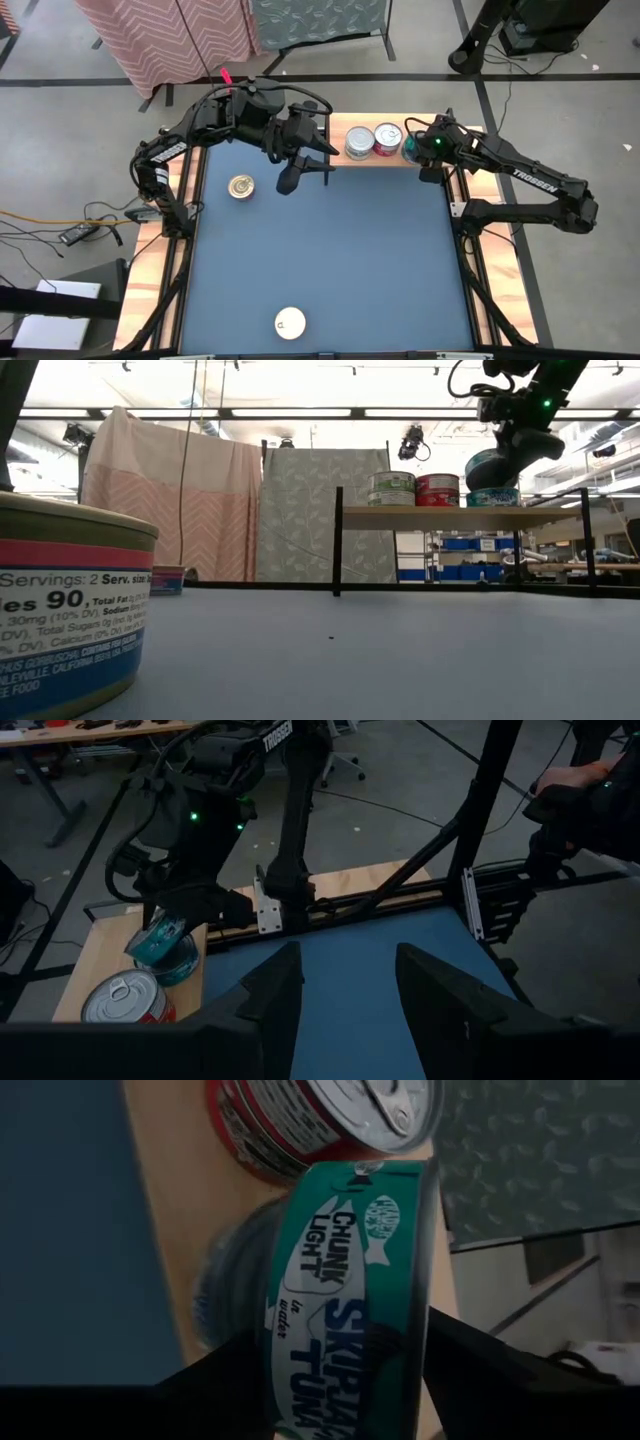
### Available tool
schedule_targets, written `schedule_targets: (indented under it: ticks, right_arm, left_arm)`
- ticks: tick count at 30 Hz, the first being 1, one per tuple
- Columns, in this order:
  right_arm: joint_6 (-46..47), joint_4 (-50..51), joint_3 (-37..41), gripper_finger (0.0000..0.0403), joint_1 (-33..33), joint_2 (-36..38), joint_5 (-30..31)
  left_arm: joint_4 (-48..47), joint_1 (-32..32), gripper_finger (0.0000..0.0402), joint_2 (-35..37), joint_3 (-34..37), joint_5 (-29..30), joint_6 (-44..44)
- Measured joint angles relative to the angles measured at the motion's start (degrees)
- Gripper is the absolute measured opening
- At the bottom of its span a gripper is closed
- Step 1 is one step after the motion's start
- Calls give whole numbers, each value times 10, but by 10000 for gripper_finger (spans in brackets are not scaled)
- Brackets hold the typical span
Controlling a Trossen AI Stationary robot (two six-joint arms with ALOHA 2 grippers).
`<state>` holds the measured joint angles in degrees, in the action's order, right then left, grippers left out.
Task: Stack canned seafood by type on shelf
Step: Stack the green-blue tuna can on top of the tuna can on the shelf
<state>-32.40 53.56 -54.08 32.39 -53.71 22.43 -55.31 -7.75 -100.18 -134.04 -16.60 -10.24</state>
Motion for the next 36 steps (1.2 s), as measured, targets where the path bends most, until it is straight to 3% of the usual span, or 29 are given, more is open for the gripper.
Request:
schedule_targets:
  ticks: [18, 36]
  right_arm:
    - [69, 25, 0, 332, 1, 0, -13]
    - [117, 71, -78, 334, 1, -3, -23]
  left_arm:
    - [0, 0, 167, 0, 0, -9, 3]
    - [0, 0, 167, 0, 0, -16, 5]
